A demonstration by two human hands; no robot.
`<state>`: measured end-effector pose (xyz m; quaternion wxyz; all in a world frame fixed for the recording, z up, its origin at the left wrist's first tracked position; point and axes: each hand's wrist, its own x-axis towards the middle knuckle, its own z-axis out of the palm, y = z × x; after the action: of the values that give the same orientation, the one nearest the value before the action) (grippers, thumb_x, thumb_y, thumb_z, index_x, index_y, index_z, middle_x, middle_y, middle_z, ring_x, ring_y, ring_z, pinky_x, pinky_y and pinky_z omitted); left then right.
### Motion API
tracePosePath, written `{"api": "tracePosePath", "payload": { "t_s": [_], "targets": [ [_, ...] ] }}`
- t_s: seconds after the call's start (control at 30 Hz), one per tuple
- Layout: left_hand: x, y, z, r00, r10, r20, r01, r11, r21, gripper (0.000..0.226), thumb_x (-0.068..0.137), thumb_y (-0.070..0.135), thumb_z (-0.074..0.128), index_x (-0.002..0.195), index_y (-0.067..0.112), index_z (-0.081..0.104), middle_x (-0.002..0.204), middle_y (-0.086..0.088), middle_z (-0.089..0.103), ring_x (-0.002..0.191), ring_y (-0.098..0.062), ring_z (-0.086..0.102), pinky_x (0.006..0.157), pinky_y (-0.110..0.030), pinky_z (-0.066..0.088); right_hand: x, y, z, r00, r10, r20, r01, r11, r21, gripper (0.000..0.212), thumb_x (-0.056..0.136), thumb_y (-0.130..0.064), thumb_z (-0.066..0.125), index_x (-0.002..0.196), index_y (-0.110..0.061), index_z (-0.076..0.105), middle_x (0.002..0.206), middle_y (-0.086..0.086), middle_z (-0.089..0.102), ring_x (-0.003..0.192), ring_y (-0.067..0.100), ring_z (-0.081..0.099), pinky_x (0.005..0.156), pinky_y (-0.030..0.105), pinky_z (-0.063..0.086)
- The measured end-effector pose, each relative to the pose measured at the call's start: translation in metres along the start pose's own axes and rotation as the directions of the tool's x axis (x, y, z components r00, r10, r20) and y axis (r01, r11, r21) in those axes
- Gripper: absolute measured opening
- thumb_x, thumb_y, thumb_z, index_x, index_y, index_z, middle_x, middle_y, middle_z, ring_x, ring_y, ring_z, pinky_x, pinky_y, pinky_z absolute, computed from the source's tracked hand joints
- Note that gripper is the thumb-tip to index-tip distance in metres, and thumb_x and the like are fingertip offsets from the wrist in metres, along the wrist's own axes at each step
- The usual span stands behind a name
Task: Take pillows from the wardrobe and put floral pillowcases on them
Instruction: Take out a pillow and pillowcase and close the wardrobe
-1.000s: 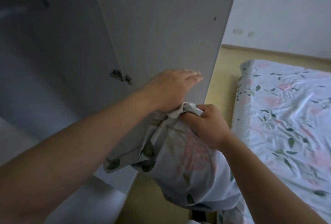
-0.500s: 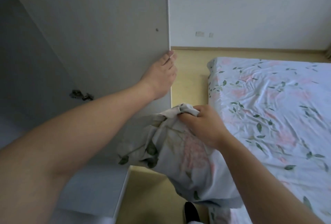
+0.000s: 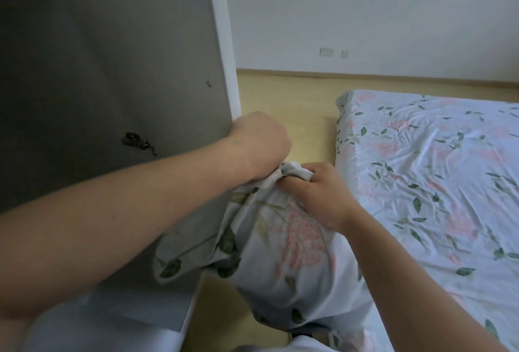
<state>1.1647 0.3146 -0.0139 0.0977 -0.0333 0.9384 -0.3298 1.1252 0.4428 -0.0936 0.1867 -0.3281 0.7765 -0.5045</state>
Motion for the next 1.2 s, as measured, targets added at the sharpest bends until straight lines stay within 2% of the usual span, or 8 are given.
{"api": "tracePosePath", "payload": {
  "t_s": [0.13,0.23,0.43,0.5,0.6,0.87,1.1,1.2],
  "targets": [
    [-0.041,-0.002,0.019,0.998,0.000,0.057,0.001,1.000,-0.014,0.021,0.086,-0.003,0.048,0.079,0.014,0.059,0.065,-0.001,0.044,0.058,-0.023,0.045,0.053,-0.032,0.038,-0.005,-0.009,0.024,0.985,-0.050,0.163,0.058,0.997,-0.045,0.035,0.083,-0.020,0.069,0.053,-0.014,0.051,0.048,-0.008,0.039,0.046,0.007,0.034,0.045,0.026,0.029],
    [-0.066,-0.002,0.032,1.000,0.021,0.015,-0.022,0.999,0.030,0.026,0.088,0.000,0.049,0.094,0.017,0.067,0.086,0.000,0.066,0.078,-0.024,0.062,0.066,-0.035,0.039,-0.006,-0.012,0.040,0.967,-0.089,0.238,0.099,0.995,-0.030,0.035,0.082,-0.016,0.070,0.050,-0.024,0.056,0.047,-0.012,0.042,0.045,0.003,0.035,0.045,0.022,0.030],
    [-0.113,-0.008,0.070,0.942,-0.257,0.215,0.249,0.966,0.062,0.024,0.103,0.027,0.042,0.107,0.014,0.062,0.103,-0.009,0.065,0.094,-0.028,0.057,0.080,-0.039,0.033,-0.008,-0.028,0.066,0.934,-0.157,0.320,0.160,0.987,0.018,0.044,0.085,-0.008,0.068,0.055,-0.040,0.069,0.051,-0.022,0.057,0.050,-0.003,0.048,0.051,0.011,0.034],
    [-0.130,-0.013,0.090,0.886,-0.367,0.285,0.354,0.930,0.098,0.053,0.103,0.050,0.037,0.132,0.010,0.053,0.127,-0.018,0.060,0.117,-0.035,0.052,0.100,-0.045,0.033,-0.008,-0.032,0.074,0.926,-0.178,0.332,0.170,0.984,0.051,0.042,0.086,-0.007,0.068,0.058,-0.038,0.072,0.054,-0.021,0.059,0.050,-0.005,0.049,0.051,0.010,0.035],
    [-0.157,-0.026,0.129,0.836,-0.429,0.341,0.429,0.900,0.082,0.078,0.101,0.061,0.024,0.158,0.008,0.019,0.164,-0.021,0.020,0.153,-0.041,0.009,0.122,-0.056,0.006,-0.005,-0.041,0.094,0.911,-0.200,0.360,0.197,0.979,0.045,0.015,0.085,-0.014,0.070,0.070,-0.014,0.073,0.057,-0.013,0.054,0.051,0.003,0.044,0.050,0.020,0.035],
    [-0.214,-0.062,0.206,0.849,-0.459,0.263,0.406,0.884,0.230,0.076,0.101,0.060,0.018,0.159,0.011,0.013,0.167,-0.020,0.005,0.153,-0.043,-0.009,0.120,-0.060,-0.008,0.001,-0.065,0.138,0.916,-0.231,0.328,0.214,0.973,0.086,0.035,0.086,-0.022,0.070,0.068,0.004,0.056,0.055,-0.004,0.040,0.051,0.011,0.035,0.048,0.028,0.027],
    [-0.235,-0.085,0.239,0.879,-0.440,0.183,0.381,0.879,0.288,0.078,0.100,0.062,0.017,0.159,0.011,0.012,0.167,-0.021,0.000,0.154,-0.040,-0.007,0.120,-0.059,-0.009,0.001,-0.081,0.159,0.916,-0.209,0.344,0.196,0.978,0.071,0.044,0.089,-0.032,0.069,0.052,-0.018,0.050,0.046,-0.013,0.037,0.046,0.011,0.032,0.045,0.025,0.025],
    [-0.244,-0.095,0.254,0.889,-0.426,0.168,0.373,0.886,0.274,0.077,0.100,0.062,0.021,0.159,0.013,0.016,0.167,-0.019,0.002,0.154,-0.039,-0.006,0.121,-0.058,-0.008,0.001,-0.086,0.165,0.923,-0.212,0.321,0.203,0.977,0.062,0.048,0.090,-0.036,0.068,0.056,-0.009,0.048,0.047,-0.009,0.034,0.044,0.012,0.030,0.043,0.025,0.024]
  ]
}}
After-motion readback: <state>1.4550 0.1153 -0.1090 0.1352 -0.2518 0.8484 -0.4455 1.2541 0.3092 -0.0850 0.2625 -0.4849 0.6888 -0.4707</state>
